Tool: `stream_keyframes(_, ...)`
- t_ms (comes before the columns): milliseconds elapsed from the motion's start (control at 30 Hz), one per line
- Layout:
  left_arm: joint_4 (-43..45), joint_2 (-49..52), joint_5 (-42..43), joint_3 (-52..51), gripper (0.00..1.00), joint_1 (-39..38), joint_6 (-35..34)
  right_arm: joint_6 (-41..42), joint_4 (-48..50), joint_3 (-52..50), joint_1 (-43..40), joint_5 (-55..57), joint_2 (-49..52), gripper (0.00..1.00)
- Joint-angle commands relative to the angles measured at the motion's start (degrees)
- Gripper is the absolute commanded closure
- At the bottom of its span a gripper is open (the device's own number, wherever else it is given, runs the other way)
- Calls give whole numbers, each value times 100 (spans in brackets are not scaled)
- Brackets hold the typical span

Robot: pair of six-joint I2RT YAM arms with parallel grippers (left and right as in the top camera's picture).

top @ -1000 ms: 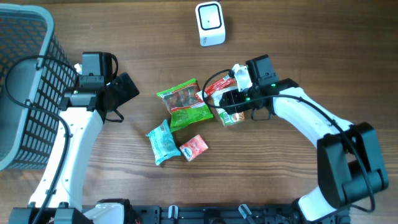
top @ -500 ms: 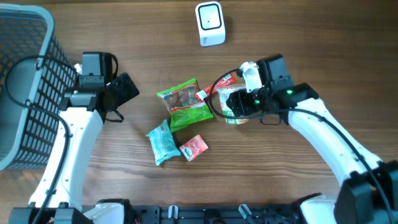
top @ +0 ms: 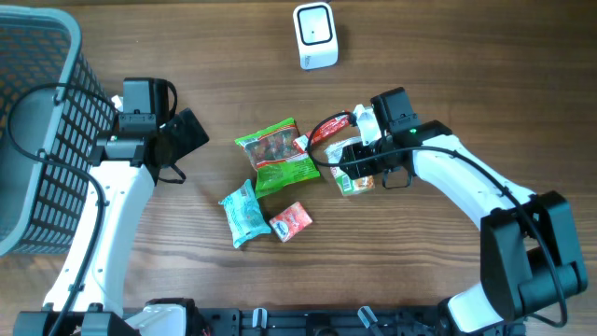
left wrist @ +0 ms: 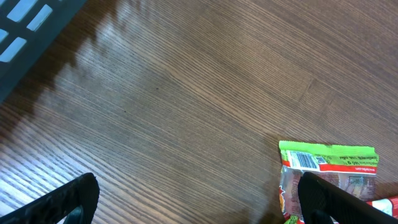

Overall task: Scan the item barcode
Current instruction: 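Lift the cup and move it toward the white barcode scanner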

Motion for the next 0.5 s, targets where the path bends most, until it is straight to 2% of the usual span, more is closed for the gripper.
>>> stream_keyframes(0,13,-74,-52,7,0,22,-31,4,-470,444,-2,-28,-601,41)
stream_keyframes(100,13,-74,-52,7,0,22,-31,20,-1427,1097,-2,522,-1139,36)
stream_keyframes(167,13,-74,-55,7,0,22,-31,17,-2256,1952,-9,533,-1152,36)
stream_keyframes(367,13,-74,-55,7,0,22,-31,289,-3318,4135,-9,1115,-984,38)
stream_keyframes(467,13,-74,-52,4,0,22,-31,258,-3427,5163,-7,1329,-424,37)
